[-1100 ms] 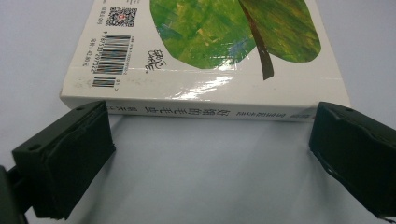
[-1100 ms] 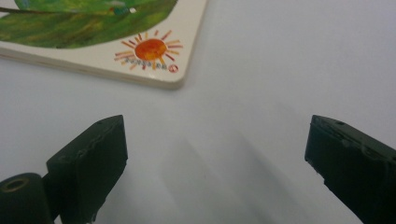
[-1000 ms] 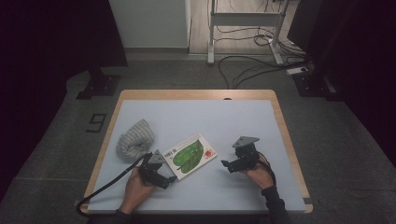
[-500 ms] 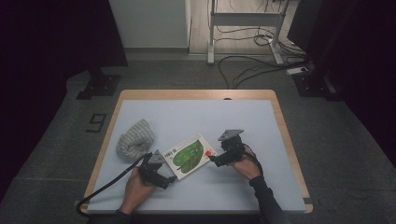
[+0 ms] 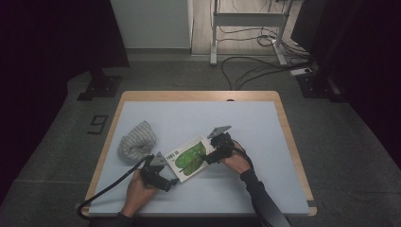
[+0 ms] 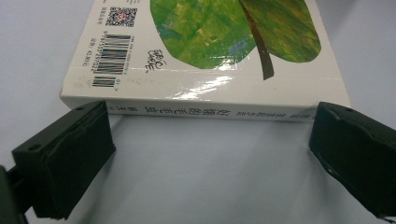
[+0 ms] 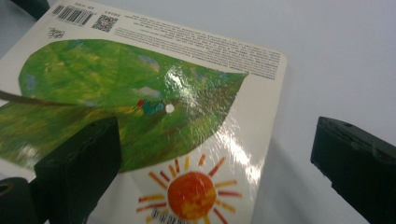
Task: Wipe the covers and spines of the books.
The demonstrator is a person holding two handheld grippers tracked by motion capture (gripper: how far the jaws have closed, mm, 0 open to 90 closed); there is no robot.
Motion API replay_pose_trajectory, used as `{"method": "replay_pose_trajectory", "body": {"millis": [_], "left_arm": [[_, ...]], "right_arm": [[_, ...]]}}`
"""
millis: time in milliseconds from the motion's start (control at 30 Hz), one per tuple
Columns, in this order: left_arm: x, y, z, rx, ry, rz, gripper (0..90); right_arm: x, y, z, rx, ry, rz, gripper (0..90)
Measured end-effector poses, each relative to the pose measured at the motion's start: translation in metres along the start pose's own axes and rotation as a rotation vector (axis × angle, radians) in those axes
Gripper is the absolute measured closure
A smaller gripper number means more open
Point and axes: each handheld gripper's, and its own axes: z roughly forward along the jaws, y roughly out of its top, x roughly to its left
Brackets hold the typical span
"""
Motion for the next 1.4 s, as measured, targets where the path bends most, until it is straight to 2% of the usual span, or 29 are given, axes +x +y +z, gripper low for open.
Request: {"method": "replay_pose_trajectory", "body": {"millis": [333, 533, 733, 1000, 1400], "left_arm": [[0.0, 0.0, 0.0, 0.0, -0.001, -0.001, 0.0], [0.0, 0.0, 0.0, 0.0, -0.001, -0.001, 0.0], [0.0, 0.0, 0.0, 0.0, -0.001, -0.002, 0.0], [0.0, 0.0, 0.0, 0.0, -0.001, -0.002, 0.0], [0.0, 0.0, 0.0, -0.001, -0.001, -0.002, 0.0]], "right_arm": [[-0.006, 0.012, 0.027, 0.015, 0.062, 0.032, 0.0], [-0.01, 0.018, 0.035, 0.022, 0.09, 0.057, 0.0], [-0.01, 0.018, 0.035, 0.018, 0.089, 0.07, 1.0], [-0.013, 0.018, 0.031, -0.004, 0.117, 0.135, 1.0], [-0.008, 0.029, 0.013, -0.059, 0.111, 0.135, 1.2]]}}
